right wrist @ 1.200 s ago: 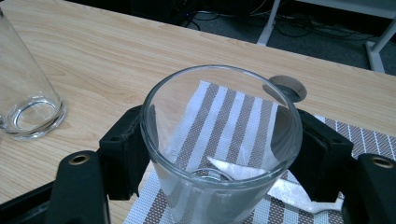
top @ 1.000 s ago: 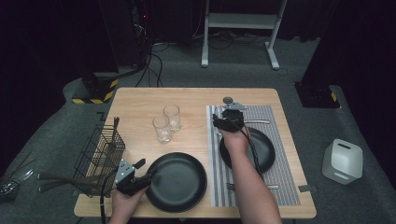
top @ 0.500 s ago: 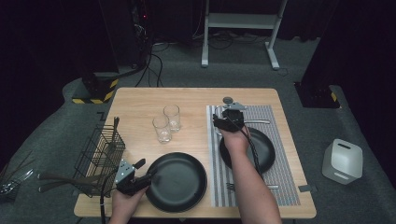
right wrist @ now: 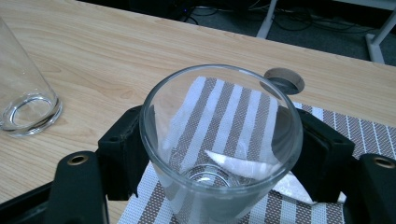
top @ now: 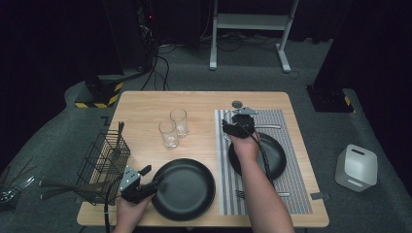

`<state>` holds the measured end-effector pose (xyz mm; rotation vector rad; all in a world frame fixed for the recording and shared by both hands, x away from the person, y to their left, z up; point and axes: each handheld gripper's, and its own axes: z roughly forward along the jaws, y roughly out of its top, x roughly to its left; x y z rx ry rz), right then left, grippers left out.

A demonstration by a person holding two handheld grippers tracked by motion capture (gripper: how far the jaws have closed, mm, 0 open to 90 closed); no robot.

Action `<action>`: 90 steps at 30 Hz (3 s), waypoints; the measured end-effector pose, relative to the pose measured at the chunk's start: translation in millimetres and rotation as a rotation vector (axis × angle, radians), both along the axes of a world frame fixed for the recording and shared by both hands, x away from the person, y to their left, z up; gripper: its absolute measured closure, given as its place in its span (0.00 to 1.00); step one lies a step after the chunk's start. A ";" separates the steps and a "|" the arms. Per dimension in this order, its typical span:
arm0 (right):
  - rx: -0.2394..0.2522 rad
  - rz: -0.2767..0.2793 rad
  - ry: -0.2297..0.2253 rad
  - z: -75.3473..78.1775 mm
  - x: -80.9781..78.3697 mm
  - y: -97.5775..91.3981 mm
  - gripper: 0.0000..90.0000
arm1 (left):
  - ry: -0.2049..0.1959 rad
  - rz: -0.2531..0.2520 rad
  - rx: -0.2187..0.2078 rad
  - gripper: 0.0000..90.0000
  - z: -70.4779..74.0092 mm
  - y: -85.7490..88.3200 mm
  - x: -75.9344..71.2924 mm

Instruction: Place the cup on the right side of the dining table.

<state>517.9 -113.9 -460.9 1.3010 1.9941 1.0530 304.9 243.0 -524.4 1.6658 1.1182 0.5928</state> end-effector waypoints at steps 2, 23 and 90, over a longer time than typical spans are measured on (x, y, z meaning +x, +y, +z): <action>-0.006 -0.002 -0.001 0.2 -0.3 0.7 0.31 | 0.000 0.000 0.000 0.41 0.0 0.0 0.0; 0.016 -0.007 0.007 3.1 -1.5 -1.1 0.13 | 0.003 -0.002 0.001 0.41 0.0 -0.1 0.3; 0.054 0.000 -0.054 -3.1 -52.0 -21.4 0.14 | 0.011 -0.004 0.018 0.41 0.1 -2.2 0.2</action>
